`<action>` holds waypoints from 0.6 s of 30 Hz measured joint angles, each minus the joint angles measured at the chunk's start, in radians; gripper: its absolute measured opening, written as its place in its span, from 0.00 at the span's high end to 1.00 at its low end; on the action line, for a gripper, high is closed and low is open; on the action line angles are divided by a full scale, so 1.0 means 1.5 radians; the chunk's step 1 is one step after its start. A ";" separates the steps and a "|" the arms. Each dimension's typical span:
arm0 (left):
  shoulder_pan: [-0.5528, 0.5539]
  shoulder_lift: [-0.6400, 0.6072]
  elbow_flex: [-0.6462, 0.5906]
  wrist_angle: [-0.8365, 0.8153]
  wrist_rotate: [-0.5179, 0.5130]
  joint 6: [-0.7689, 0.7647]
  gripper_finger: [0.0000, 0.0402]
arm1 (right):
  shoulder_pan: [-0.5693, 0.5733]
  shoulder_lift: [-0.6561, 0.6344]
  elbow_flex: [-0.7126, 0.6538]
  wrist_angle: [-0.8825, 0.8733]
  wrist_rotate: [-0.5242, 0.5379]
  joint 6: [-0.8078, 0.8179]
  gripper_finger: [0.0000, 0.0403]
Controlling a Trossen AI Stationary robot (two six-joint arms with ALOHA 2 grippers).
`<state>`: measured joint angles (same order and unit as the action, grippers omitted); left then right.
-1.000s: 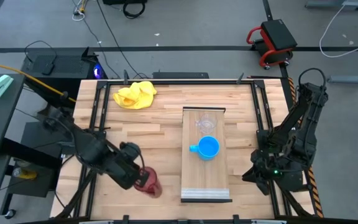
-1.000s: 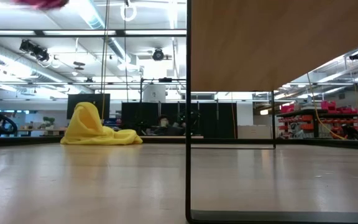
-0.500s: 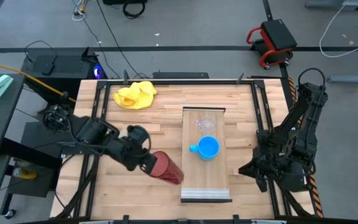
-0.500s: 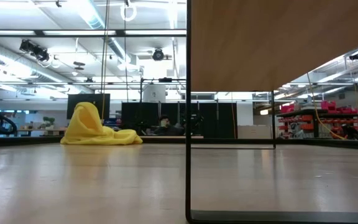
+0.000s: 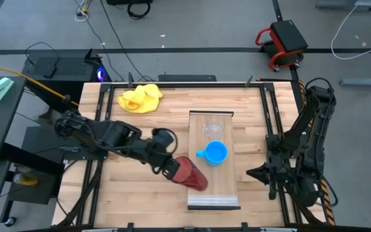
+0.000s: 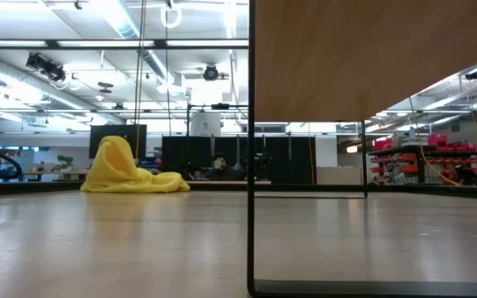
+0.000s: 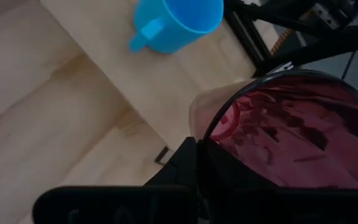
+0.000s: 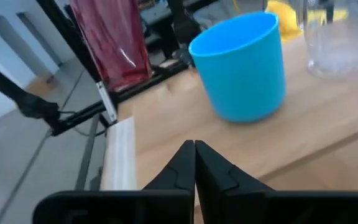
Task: Stack small to large cups/mugs on shelf
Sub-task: Put the red cup on the shelf
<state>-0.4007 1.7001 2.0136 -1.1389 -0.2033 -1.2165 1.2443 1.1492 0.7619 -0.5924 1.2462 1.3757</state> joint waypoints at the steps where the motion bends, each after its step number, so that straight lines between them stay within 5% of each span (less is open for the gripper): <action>1: 0.004 0.006 0.000 0.005 0.005 0.007 0.97 | -0.004 0.009 -0.001 0.013 0.008 -0.015 0.97; 18: 0.028 0.066 0.000 0.100 0.029 0.042 0.97 | -0.114 0.140 0.056 0.243 -0.074 -0.278 0.99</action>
<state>-0.3581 1.7994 2.0135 -0.9882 -0.1594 -1.1528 1.0740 1.3591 0.8452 -0.2280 1.1348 0.9591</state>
